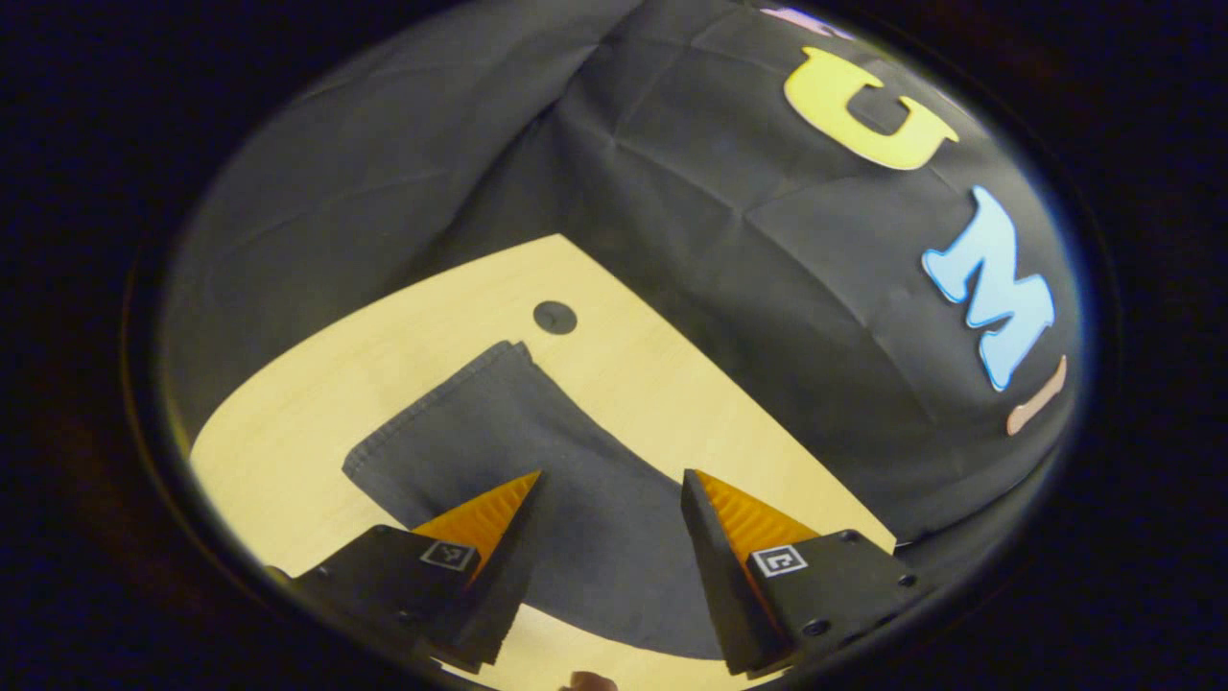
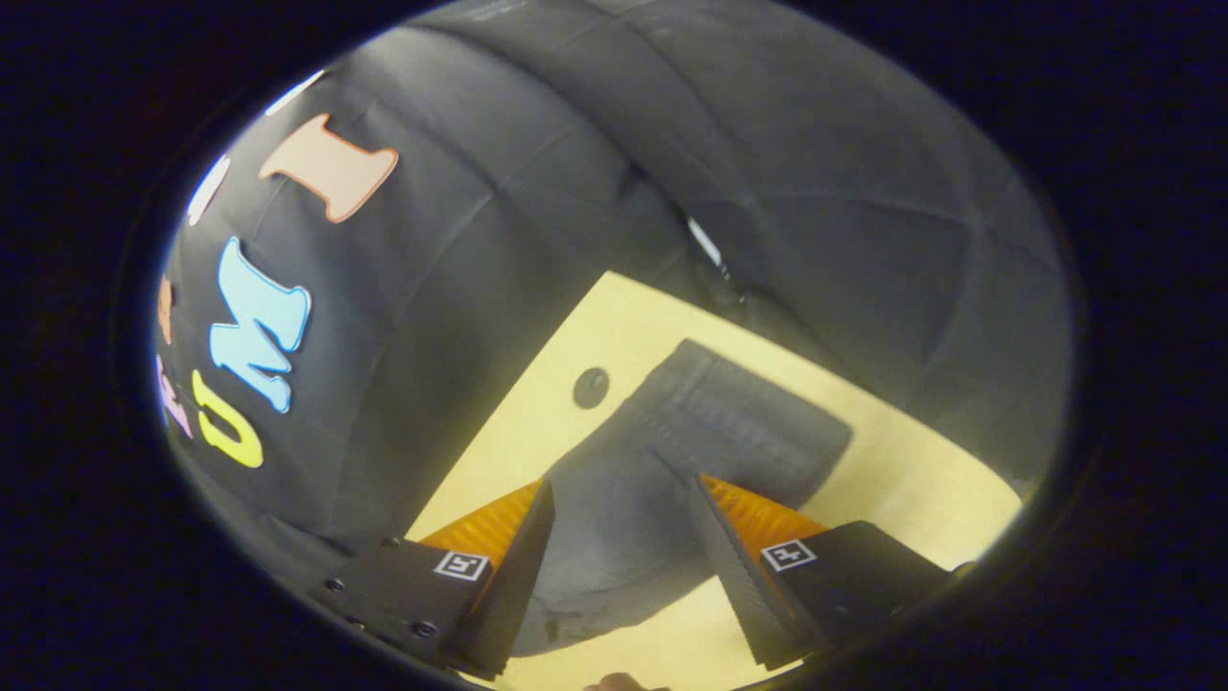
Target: Grasp the waist and the cuffs of the jeans and fold them to make the two legs overlap; first hold the waist and fold one-third of the jeans toward the cuffs, then hold the cuffs and fold the remaining one-third in the same direction to finish folding.
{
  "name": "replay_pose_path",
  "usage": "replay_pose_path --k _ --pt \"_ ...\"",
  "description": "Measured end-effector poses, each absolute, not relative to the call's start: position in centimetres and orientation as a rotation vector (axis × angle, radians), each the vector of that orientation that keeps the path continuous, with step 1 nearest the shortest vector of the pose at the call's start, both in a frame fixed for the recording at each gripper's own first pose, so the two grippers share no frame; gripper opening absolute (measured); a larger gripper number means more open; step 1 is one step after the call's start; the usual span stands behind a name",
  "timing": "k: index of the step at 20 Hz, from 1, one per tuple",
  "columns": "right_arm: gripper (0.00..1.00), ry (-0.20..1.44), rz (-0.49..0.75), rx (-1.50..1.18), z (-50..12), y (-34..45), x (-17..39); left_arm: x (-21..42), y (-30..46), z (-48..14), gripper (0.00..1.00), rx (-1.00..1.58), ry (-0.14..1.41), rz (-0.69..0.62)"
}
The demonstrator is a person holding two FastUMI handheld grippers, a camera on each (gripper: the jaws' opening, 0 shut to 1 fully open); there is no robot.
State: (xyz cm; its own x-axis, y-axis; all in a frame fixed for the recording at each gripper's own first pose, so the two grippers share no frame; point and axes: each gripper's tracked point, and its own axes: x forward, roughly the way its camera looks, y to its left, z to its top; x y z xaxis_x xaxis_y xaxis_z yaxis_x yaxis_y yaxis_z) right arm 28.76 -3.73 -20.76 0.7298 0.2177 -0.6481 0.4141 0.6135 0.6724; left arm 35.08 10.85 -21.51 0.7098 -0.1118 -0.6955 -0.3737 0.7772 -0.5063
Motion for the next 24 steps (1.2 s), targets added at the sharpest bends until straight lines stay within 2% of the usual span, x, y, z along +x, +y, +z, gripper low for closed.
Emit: replay_pose_path --k 3,8,11,14,15,16,20,21,22,24 --pt "0.87 0.730 -0.249 0.960 -22.6 -5.3 26.3 34.1 10.1 -19.1 0.90 -0.606 0.684 0.128" --pt "0.88 0.757 -0.372 1.022 -27.0 -4.4 26.0 32.5 9.7 -16.3 0.91 -0.539 0.558 0.124" --pt "0.88 0.765 -0.457 1.037 -28.8 -4.4 26.0 31.3 9.7 -15.3 0.90 -0.453 0.522 0.107" --pt "0.88 0.755 -0.481 1.036 -30.0 -3.6 26.9 29.9 8.7 -14.3 0.90 -0.410 0.505 0.074" --pt "0.94 0.767 -0.493 1.023 -30.6 -3.5 26.8 29.5 8.1 -14.1 0.90 -0.400 0.500 0.063" --pt "0.73 0.764 -0.504 1.012 -30.6 -3.7 26.7 29.0 7.8 -13.9 0.90 -0.386 0.495 0.053" --pt "0.41 0.765 -0.437 0.989 -31.1 -3.6 27.0 27.5 7.1 -13.2 0.90 -0.310 0.457 0.037" --pt "0.37 0.761 -0.424 0.987 -31.0 -3.6 26.9 27.1 7.0 -13.2 0.90 -0.296 0.453 0.037" --pt "0.29 0.761 -0.415 0.986 -30.7 -3.7 27.0 26.7 6.8 -13.3 0.90 -0.296 0.456 0.032" --pt "0.21 0.726 -0.383 0.948 -29.2 -4.2 26.6 26.2 6.4 -13.4 0.90 -0.307 0.463 0.028"
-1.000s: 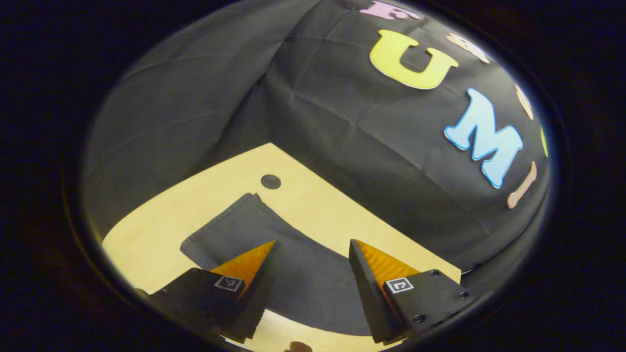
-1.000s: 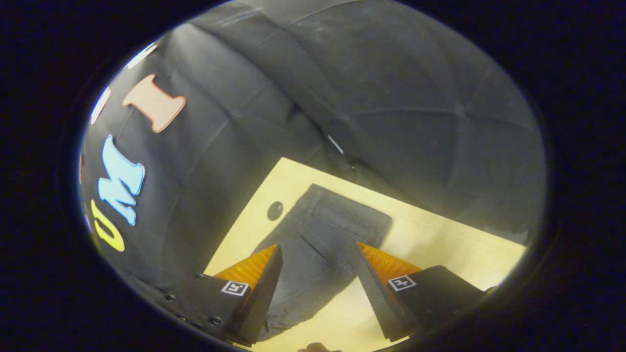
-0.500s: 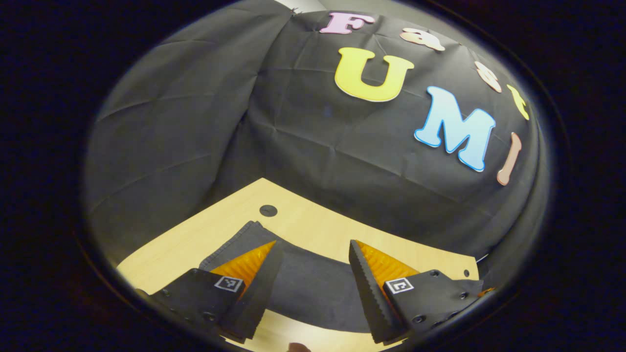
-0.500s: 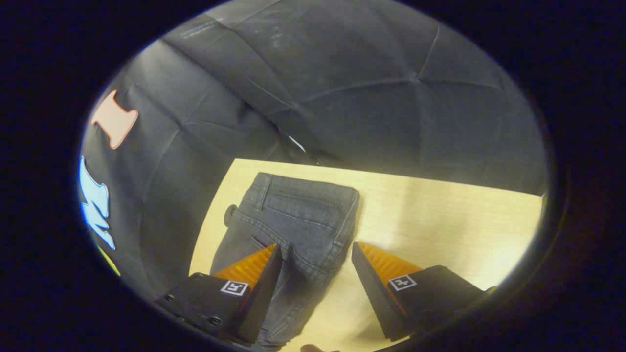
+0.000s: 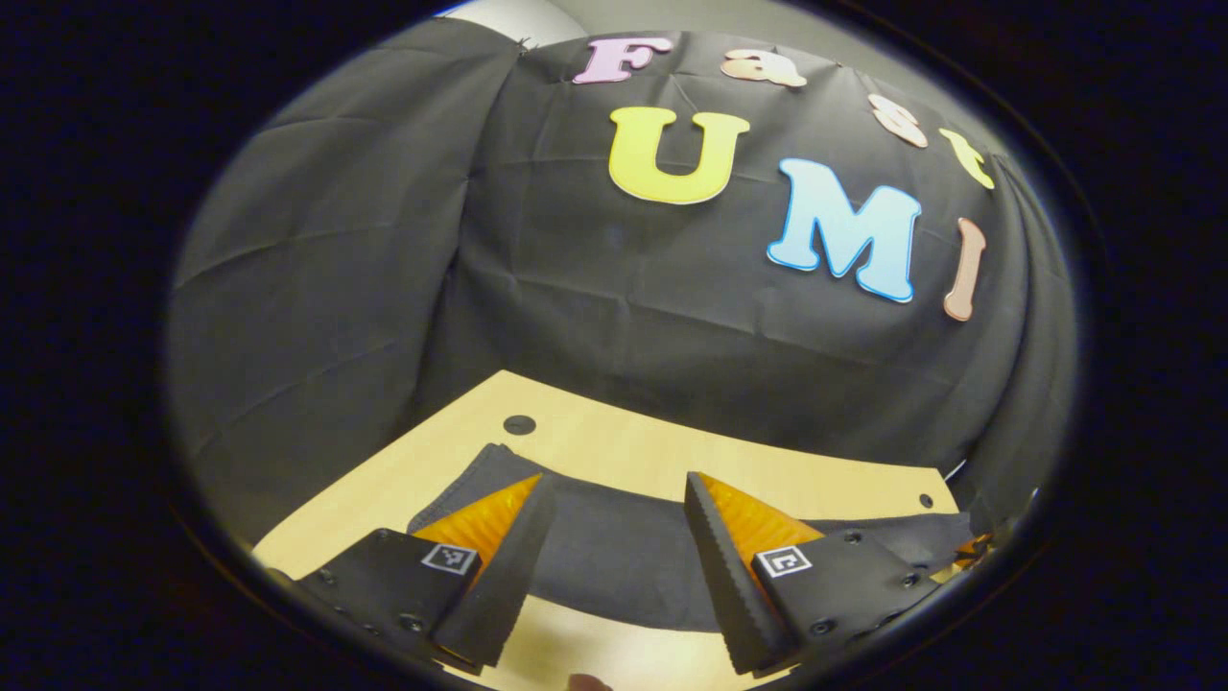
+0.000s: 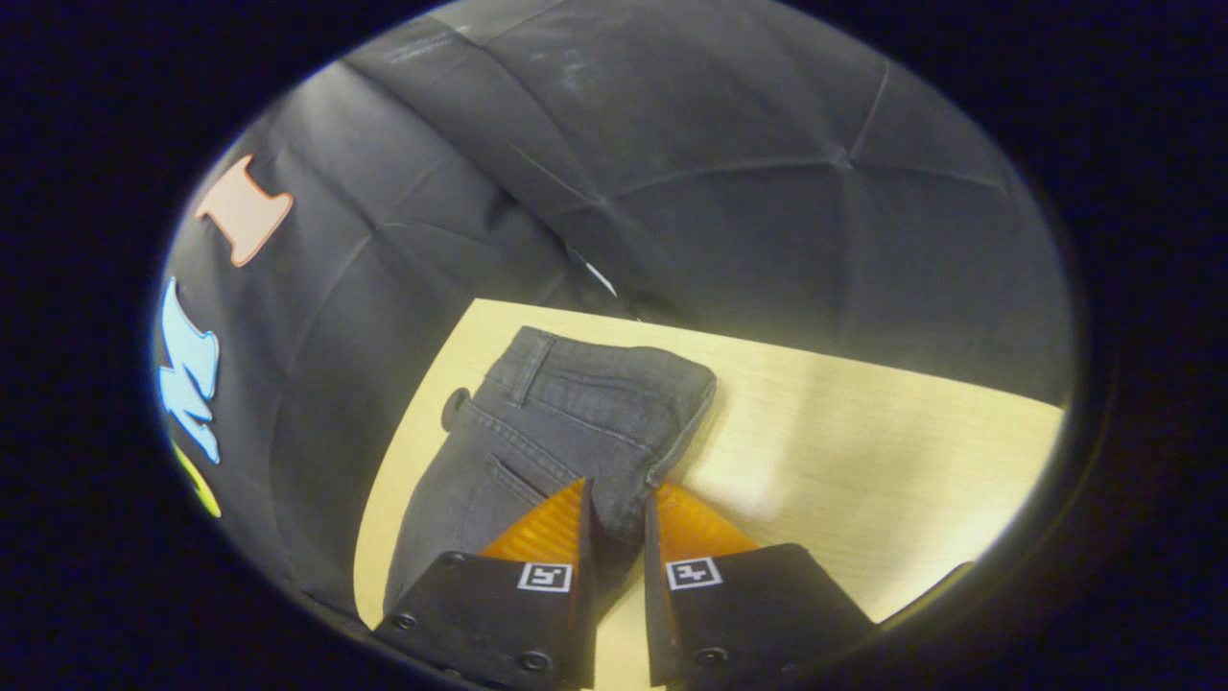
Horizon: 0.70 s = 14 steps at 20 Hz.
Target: Grasp the waist and the cuffs of the jeans and fold them to make the two legs overlap; first hold the waist and fold one-third of the jeans toward the cuffs, then hold the cuffs and fold the remaining one-third in the same direction to finish folding.
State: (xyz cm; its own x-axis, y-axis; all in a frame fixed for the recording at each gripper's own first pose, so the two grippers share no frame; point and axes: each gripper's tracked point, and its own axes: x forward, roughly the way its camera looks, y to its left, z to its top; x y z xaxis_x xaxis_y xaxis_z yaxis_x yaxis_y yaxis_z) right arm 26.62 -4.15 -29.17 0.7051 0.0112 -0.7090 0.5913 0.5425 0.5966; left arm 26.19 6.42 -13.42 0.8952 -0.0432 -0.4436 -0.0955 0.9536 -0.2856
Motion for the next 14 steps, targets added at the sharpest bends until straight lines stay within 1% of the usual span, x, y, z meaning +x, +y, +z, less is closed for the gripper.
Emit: replay_pose_path --k 2,6,7,8,14 --pt "0.19 0.674 -0.352 0.897 -27.5 -4.6 26.6 25.7 6.6 -13.4 0.90 -0.308 0.463 0.034" --pt "0.19 0.559 -0.349 0.779 -22.8 -5.6 26.3 24.5 5.8 -11.9 0.90 -0.311 0.429 0.006" --pt "0.15 0.527 -0.345 0.750 -21.5 -5.8 26.4 24.2 5.4 -11.9 0.90 -0.312 0.425 -0.006" --pt "0.19 0.497 -0.338 0.719 -20.3 -5.7 26.1 23.9 5.1 -11.8 0.90 -0.312 0.425 -0.015" --pt "0.19 0.333 -0.260 0.543 -12.1 -5.1 24.1 22.3 4.0 -10.1 0.90 -0.320 0.396 -0.060"
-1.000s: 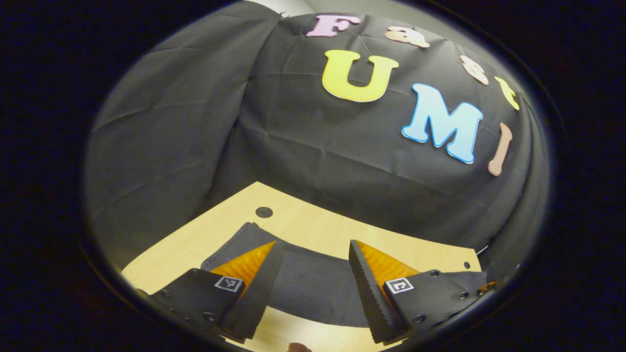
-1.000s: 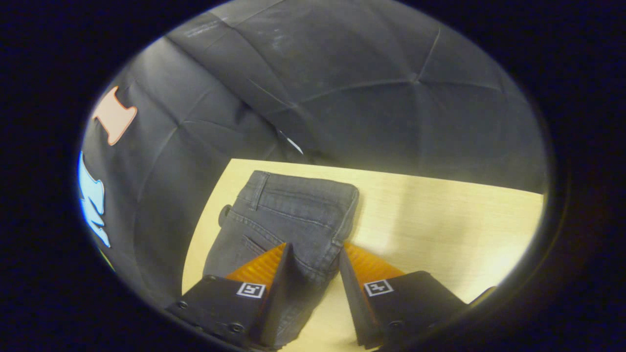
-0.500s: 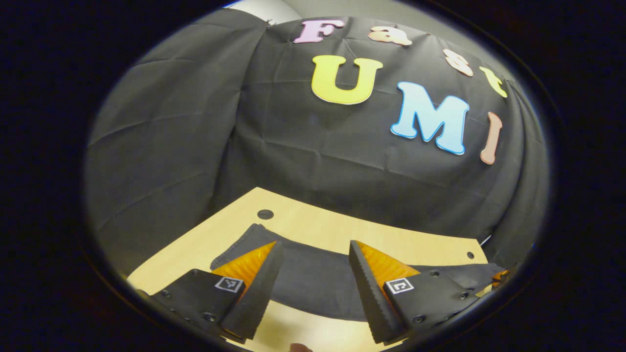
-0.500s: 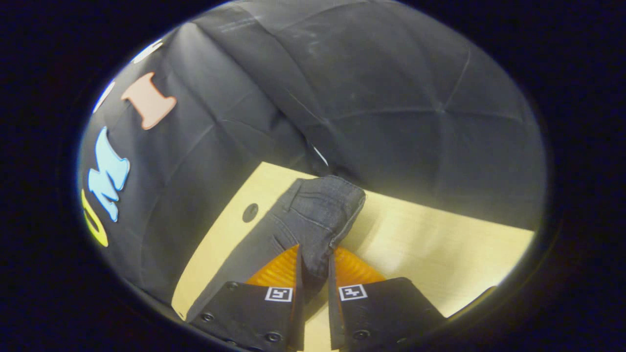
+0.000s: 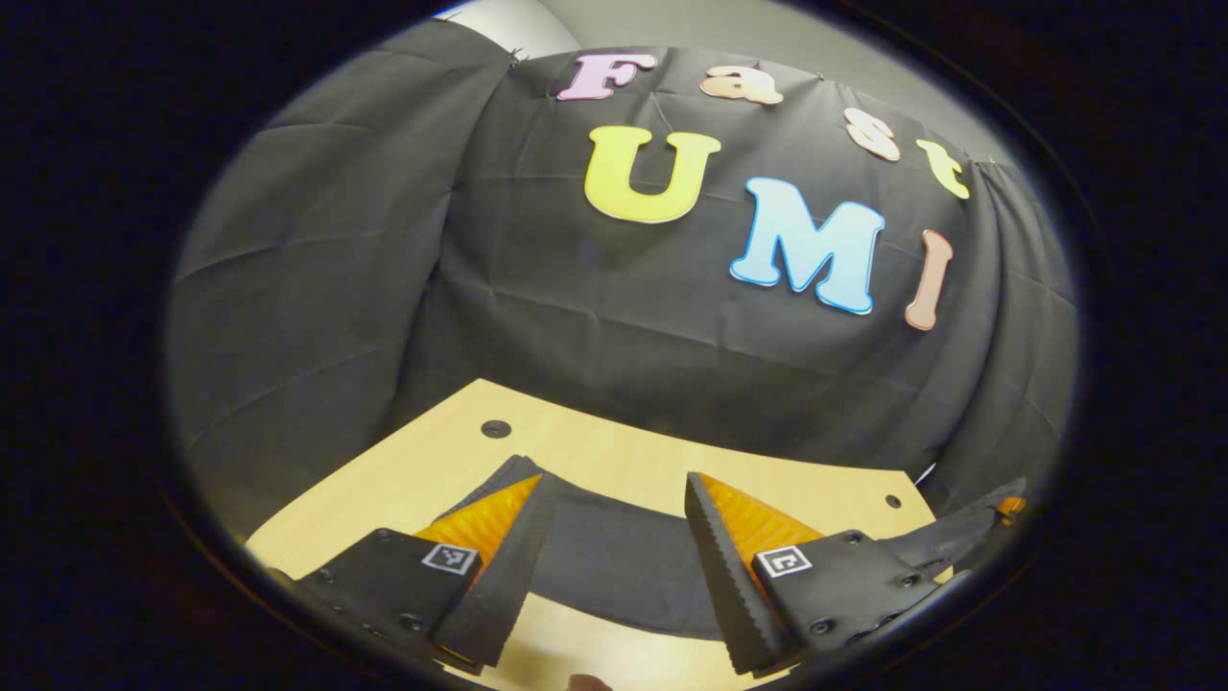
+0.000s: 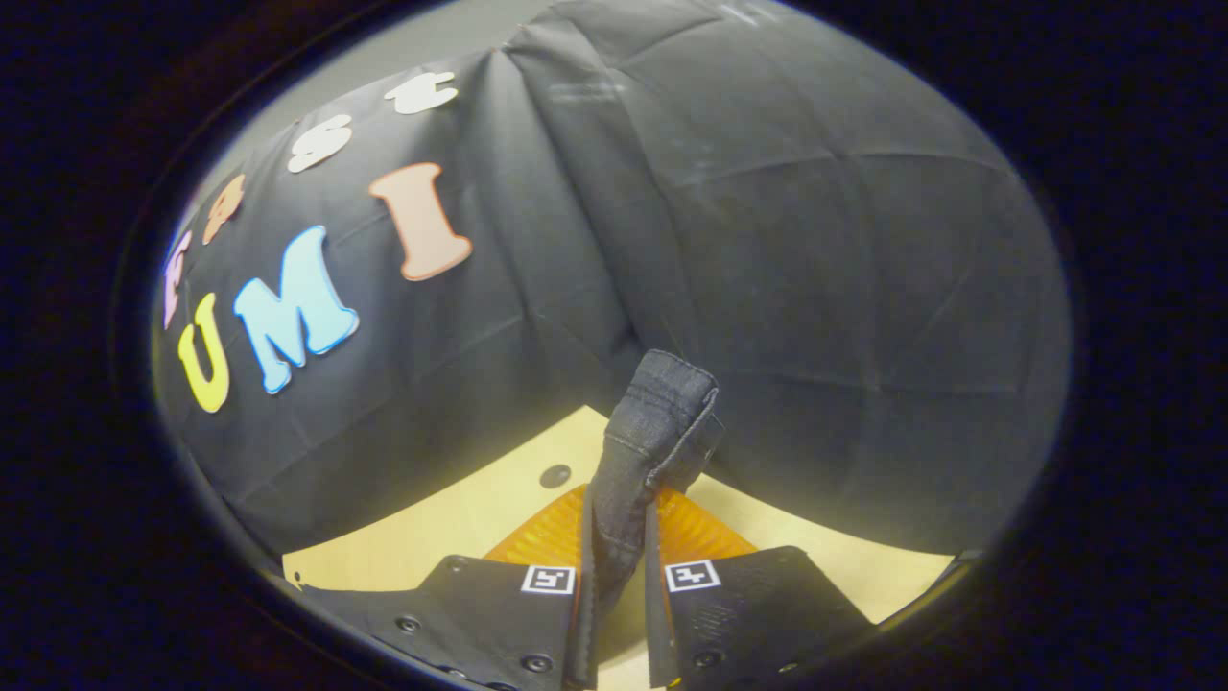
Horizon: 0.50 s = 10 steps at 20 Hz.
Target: Grasp the waist and the cuffs of the jeans and fold them to make the two legs overlap; first hold the waist and fold one-third of the jeans toward the cuffs, then hold the cuffs and fold the remaining one-third in the same direction to finish folding.
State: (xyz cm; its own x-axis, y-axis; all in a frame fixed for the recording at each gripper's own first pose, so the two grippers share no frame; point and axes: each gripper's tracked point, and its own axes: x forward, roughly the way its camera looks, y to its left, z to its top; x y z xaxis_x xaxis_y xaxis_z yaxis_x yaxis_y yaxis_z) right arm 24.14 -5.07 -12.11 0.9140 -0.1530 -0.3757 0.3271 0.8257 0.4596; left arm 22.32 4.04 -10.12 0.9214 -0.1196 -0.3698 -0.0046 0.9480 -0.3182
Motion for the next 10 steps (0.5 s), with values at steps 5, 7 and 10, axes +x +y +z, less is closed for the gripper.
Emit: replay_pose_path --k 5,7,10 --pt "0.19 0.212 -0.166 0.347 -6.8 -0.6 21.2 21.5 4.4 -9.2 0.90 -0.321 0.373 -0.070" --pt "0.14 0.151 -0.125 0.249 -5.2 1.7 20.2 20.9 4.6 -9.0 0.90 -0.325 0.374 -0.075" --pt "0.14 0.090 -0.046 0.115 -4.0 6.3 19.2 20.6 5.3 -9.4 0.90 -0.323 0.376 -0.073"
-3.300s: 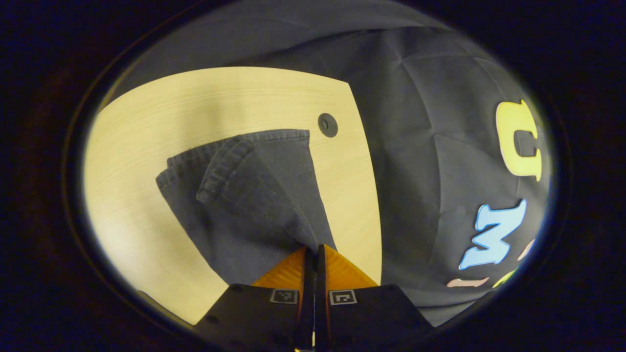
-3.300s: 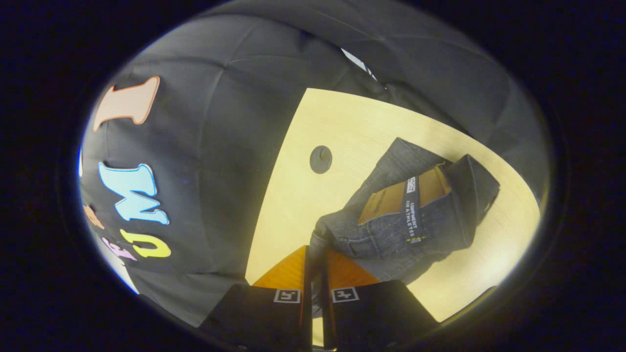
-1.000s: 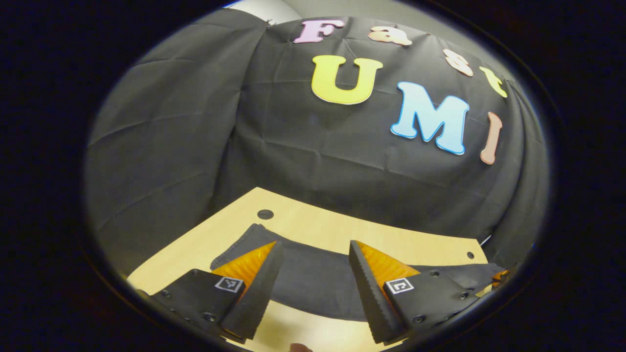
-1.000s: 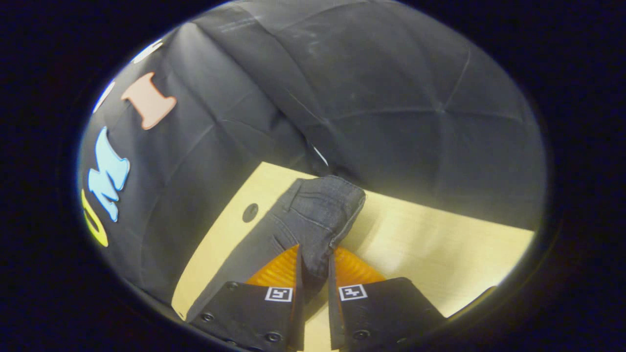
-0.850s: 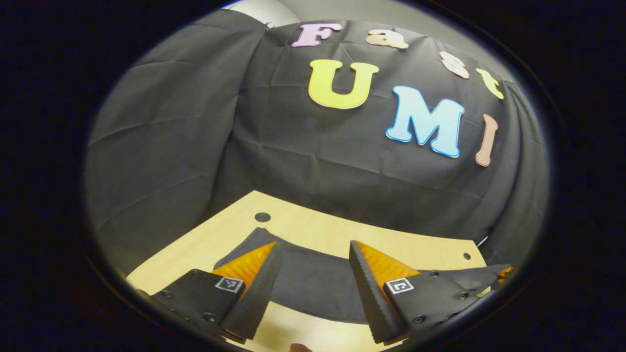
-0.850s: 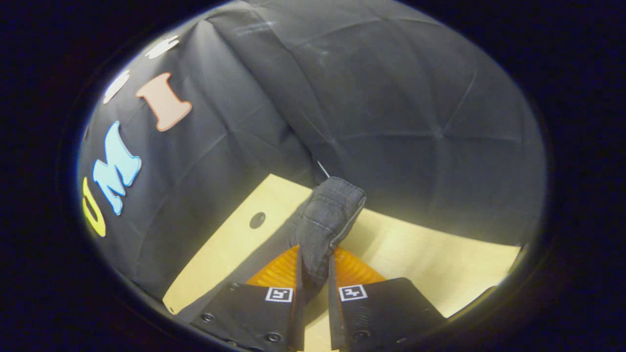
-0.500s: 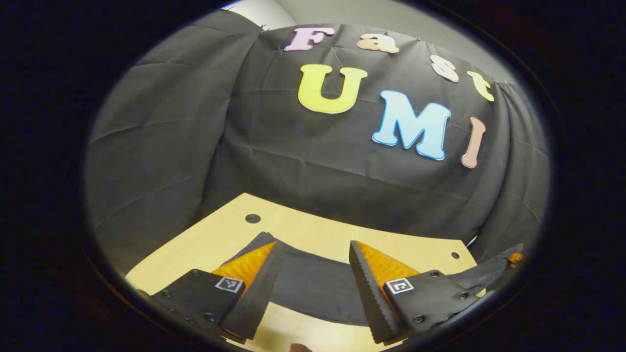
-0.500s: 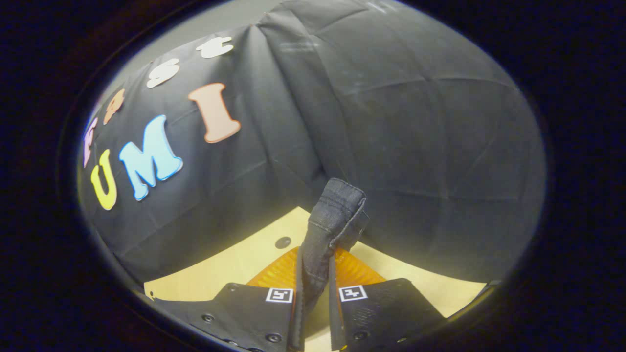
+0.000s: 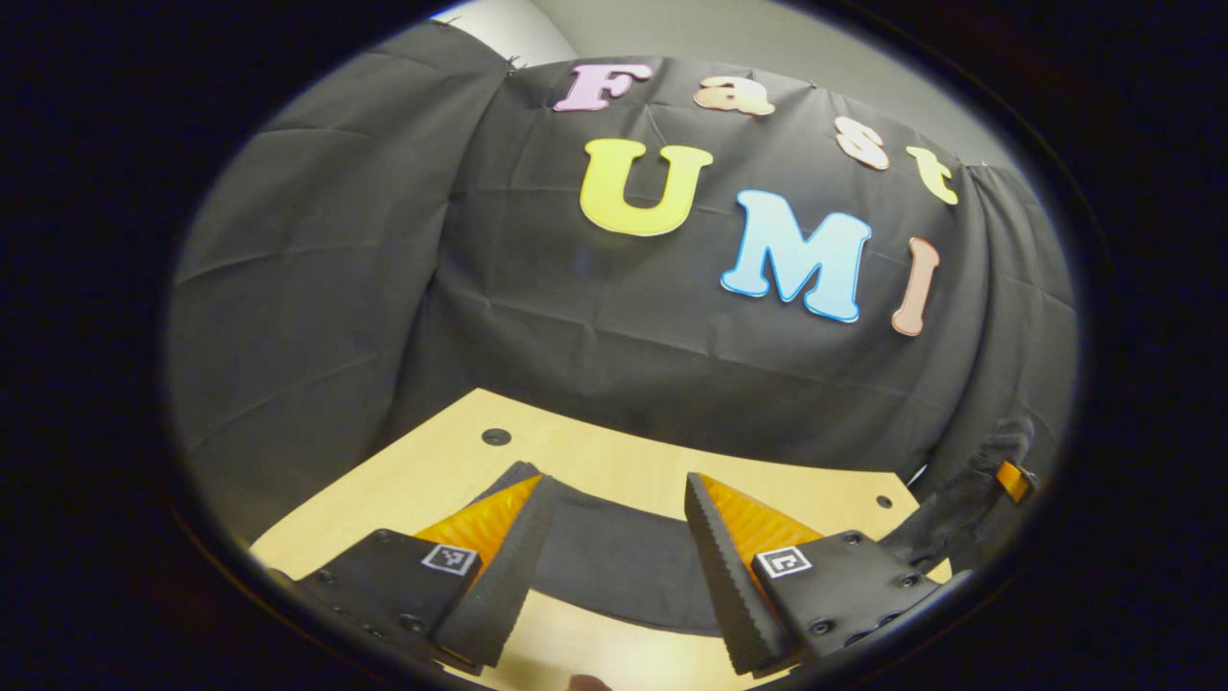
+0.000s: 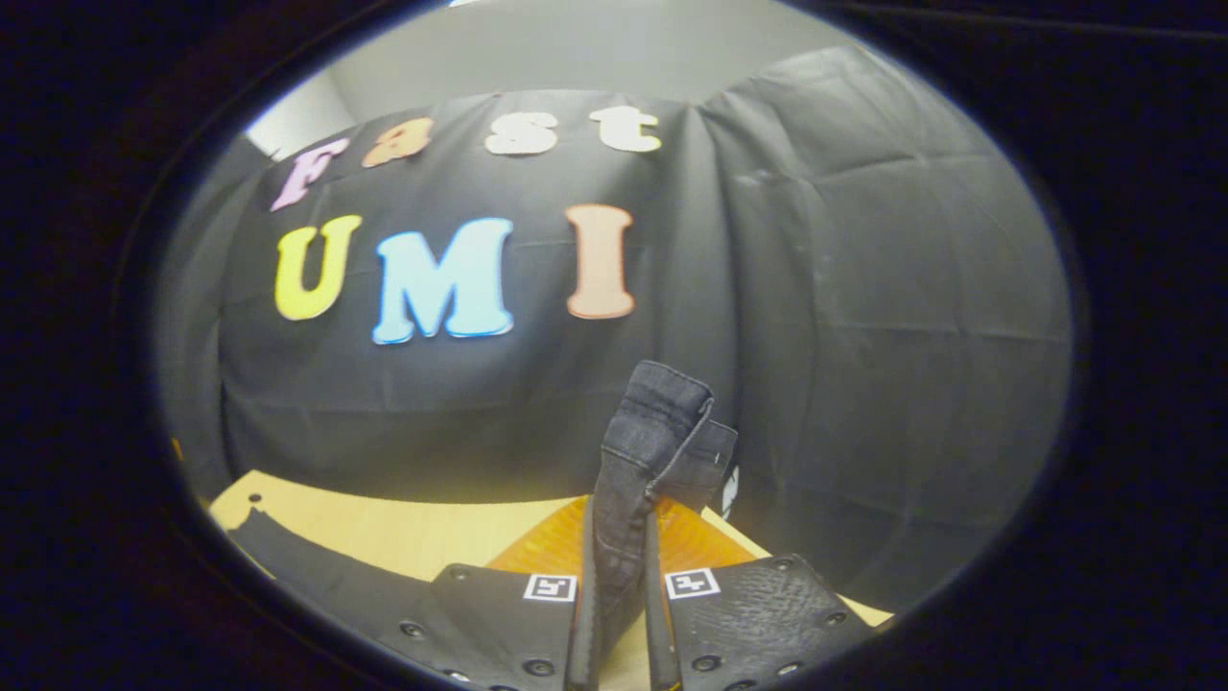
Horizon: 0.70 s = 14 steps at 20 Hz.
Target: Grasp the waist and the cuffs of the jeans and fold them to make the two legs overlap; first hold the waist and fold one-third of the jeans toward the cuffs, then hold the cuffs and fold the remaining one-third in the same direction to finish folding.
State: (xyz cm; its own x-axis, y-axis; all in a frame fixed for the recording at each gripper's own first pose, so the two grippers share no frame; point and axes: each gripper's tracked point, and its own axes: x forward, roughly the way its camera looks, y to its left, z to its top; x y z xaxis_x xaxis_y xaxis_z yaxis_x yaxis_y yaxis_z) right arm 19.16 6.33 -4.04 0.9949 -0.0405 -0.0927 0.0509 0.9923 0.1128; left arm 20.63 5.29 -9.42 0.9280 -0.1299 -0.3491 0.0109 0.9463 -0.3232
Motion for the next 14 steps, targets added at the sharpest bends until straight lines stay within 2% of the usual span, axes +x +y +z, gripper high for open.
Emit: replay_pose_path --k 1,2,3,5,6,7,8,9,12,14 --pt "0.18 0.071 -0.017 0.073 -3.7 8.0 18.9 20.4 5.3 -9.5 0.90 -0.328 0.377 -0.076" --pt "0.14 0.057 0.019 0.042 -3.7 9.9 18.6 20.3 5.5 -9.6 0.90 -0.331 0.380 -0.076" --pt "0.18 0.048 0.063 0.024 -3.8 12.2 18.5 20.2 5.6 -9.6 0.90 -0.332 0.382 -0.075" --pt "0.14 0.035 0.151 -0.010 -4.6 16.6 19.2 20.1 6.1 -9.9 0.90 -0.335 0.384 -0.072" --pt "0.19 0.036 0.186 -0.032 -5.4 18.5 19.4 20.0 6.4 -10.0 0.90 -0.336 0.387 -0.070" --pt "0.15 0.036 0.225 -0.048 -6.1 20.4 19.4 19.8 6.5 -10.1 0.90 -0.336 0.391 -0.067" --pt "0.20 0.044 0.269 -0.061 -7.0 22.4 19.2 19.7 6.7 -10.3 0.90 -0.333 0.396 -0.064" --pt "0.16 0.049 0.309 -0.074 -7.8 24.4 19.1 19.6 7.1 -10.5 0.90 -0.328 0.401 -0.058" --pt "0.15 0.104 0.409 -0.103 -11.5 28.7 18.4 19.0 7.7 -11.3 0.90 -0.323 0.425 -0.037" --pt "0.21 0.166 0.465 -0.107 -14.2 31.0 18.2 18.4 8.1 -12.0 0.90 -0.328 0.443 -0.024"
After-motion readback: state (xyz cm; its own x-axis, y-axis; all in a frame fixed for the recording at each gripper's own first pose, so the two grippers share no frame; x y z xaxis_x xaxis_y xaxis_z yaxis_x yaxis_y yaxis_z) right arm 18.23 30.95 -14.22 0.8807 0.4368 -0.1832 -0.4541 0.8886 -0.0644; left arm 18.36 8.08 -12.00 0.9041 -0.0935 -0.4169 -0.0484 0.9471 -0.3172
